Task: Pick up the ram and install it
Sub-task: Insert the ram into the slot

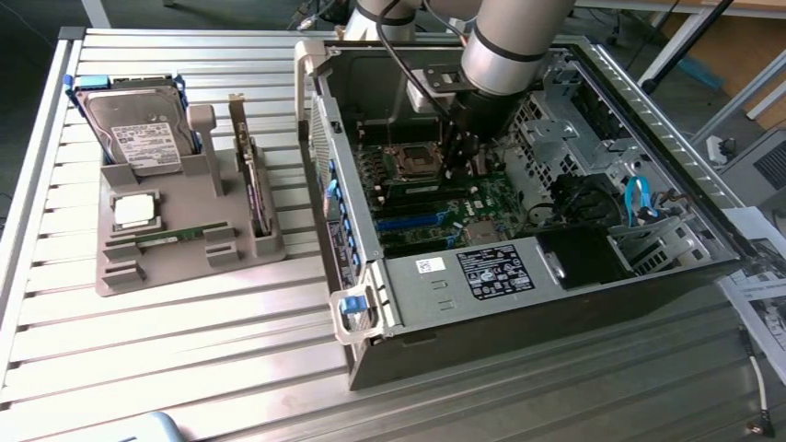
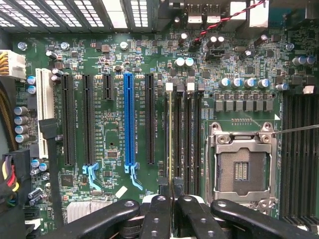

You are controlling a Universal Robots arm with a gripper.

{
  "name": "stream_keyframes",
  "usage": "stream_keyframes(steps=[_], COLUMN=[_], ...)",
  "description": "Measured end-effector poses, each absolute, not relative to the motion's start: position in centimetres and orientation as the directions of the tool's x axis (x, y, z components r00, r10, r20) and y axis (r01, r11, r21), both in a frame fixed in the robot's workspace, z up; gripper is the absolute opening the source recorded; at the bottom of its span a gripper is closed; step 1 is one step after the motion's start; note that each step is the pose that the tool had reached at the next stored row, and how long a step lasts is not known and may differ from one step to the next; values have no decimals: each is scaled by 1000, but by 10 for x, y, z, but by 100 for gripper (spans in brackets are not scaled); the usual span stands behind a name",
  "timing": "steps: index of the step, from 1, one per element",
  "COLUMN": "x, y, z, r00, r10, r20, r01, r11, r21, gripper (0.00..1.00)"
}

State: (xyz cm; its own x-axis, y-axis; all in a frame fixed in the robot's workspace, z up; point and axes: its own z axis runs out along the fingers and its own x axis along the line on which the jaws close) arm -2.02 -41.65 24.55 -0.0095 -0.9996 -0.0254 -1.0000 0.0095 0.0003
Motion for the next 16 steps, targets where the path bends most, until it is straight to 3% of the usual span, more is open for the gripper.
stream_keyframes(steps=[16], x=[-20], y=[-414], z=[246], r00=[-9], r10=[-1000], r20=[-18], r01=[-1000], r11=[9], r21=[0], gripper=[12])
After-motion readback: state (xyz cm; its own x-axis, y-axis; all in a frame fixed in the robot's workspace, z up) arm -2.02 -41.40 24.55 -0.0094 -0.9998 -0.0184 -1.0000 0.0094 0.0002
